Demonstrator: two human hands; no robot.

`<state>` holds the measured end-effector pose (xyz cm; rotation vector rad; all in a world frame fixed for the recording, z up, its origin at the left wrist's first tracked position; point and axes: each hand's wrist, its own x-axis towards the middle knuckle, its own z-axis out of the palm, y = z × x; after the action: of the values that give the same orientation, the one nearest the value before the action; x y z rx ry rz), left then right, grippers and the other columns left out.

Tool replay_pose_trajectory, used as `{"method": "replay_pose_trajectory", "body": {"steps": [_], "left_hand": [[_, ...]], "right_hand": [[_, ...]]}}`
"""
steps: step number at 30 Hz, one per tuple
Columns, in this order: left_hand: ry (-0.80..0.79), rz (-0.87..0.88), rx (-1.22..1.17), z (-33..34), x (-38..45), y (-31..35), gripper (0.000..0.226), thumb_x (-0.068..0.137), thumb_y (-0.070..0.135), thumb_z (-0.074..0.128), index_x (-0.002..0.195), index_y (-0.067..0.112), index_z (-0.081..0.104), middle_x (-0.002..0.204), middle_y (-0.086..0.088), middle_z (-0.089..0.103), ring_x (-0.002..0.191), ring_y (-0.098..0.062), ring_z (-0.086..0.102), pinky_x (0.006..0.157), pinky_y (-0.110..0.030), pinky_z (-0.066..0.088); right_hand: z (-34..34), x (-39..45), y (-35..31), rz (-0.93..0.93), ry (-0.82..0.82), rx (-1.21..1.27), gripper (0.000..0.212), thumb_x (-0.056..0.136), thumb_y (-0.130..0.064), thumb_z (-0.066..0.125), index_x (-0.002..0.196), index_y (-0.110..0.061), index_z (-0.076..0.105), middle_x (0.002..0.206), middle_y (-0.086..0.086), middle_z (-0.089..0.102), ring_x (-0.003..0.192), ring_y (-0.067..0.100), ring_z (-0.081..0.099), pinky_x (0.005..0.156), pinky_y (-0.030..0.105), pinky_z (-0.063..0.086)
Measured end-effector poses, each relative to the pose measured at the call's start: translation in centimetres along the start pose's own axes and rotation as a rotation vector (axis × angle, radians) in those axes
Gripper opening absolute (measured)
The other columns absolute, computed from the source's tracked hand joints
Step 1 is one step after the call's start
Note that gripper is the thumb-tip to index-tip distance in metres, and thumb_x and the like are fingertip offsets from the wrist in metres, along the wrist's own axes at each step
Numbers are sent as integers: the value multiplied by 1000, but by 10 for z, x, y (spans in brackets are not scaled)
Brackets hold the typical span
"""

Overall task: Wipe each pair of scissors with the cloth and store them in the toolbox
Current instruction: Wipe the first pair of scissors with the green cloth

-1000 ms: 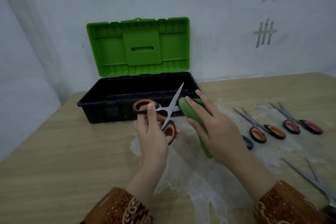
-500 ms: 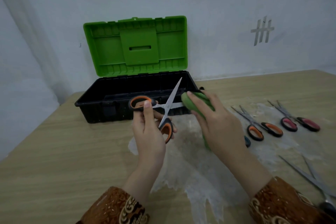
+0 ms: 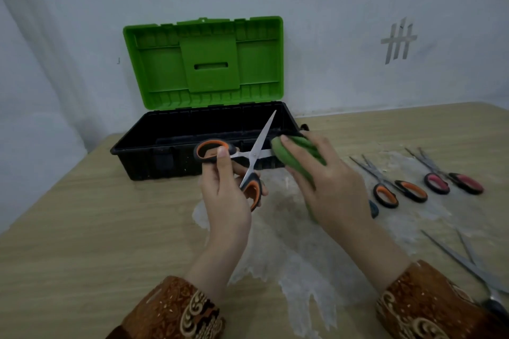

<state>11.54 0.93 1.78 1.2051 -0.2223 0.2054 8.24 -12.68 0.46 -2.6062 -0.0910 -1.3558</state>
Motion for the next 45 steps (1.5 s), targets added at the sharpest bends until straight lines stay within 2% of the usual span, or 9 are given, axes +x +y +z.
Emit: {"method": "replay_pose_trajectory", "body": {"steps": [3,9,16,22,27,35,38,41,45], "left_hand": [[21,-12,-16,-2,1,0,26,102,37,38,98,19,55,74,-13,54,45,-22,54,39,-28,42],[17,-4,-19,-2,2,-1,25,103,36,36,95,20,53,65,-10,50,41,-21,52,38,-26,39],[63,-11,-14,-5,4,1,23,102,39,40,92,25,56,75,-8,56,59,-26,57,47,-31,44],[15,1,-5,-1,1,3,23,103,36,36,92,23,53,56,-2,54,40,-20,53,37,-26,39],[33,-29,-48,-5,2,5,24,102,38,38,94,20,52,61,-4,52,41,-21,53,37,-26,38],[41,3,-16,-8,7,9,25,104,37,34,91,21,49,51,-4,52,40,-20,53,37,-25,37],[25,27,9,-7,5,11,26,103,37,34,90,21,50,53,-3,54,39,-20,54,35,-25,36],[9,36,27,-7,3,11,28,104,36,34,91,18,51,56,-2,57,38,-22,55,34,-24,35],[0,19,59,-9,6,10,30,104,36,33,92,15,51,58,-9,61,38,-23,55,34,-23,34]], "right_hand": [[4,-2,-14,-122,-15,4,38,93,-30,50,130,-24,59,130,10,58,80,23,66,56,29,56],[3,-1,2,20,-4,-11,39,93,-31,50,131,-24,58,128,9,58,75,23,65,56,25,52],[1,-4,-23,-197,-38,67,36,95,-27,48,128,-23,61,127,8,59,85,23,66,59,32,57],[-1,1,-6,-28,15,-18,36,93,-21,53,128,-23,61,125,8,59,78,24,64,58,22,49],[4,-3,-16,-217,16,-10,36,91,-14,62,125,-25,64,124,9,61,84,25,65,54,31,55],[-2,1,10,40,75,-5,39,92,-19,60,131,-20,58,125,13,58,83,26,64,58,30,55],[-5,2,-8,-96,79,44,42,89,-20,53,131,-17,59,126,15,57,79,21,62,58,19,46],[-2,-1,-22,-185,-2,2,44,86,-16,51,129,-22,61,127,10,57,86,22,63,58,19,46],[0,0,-2,37,0,-49,45,87,-12,58,131,-23,59,128,11,56,79,25,64,55,18,37]]}}
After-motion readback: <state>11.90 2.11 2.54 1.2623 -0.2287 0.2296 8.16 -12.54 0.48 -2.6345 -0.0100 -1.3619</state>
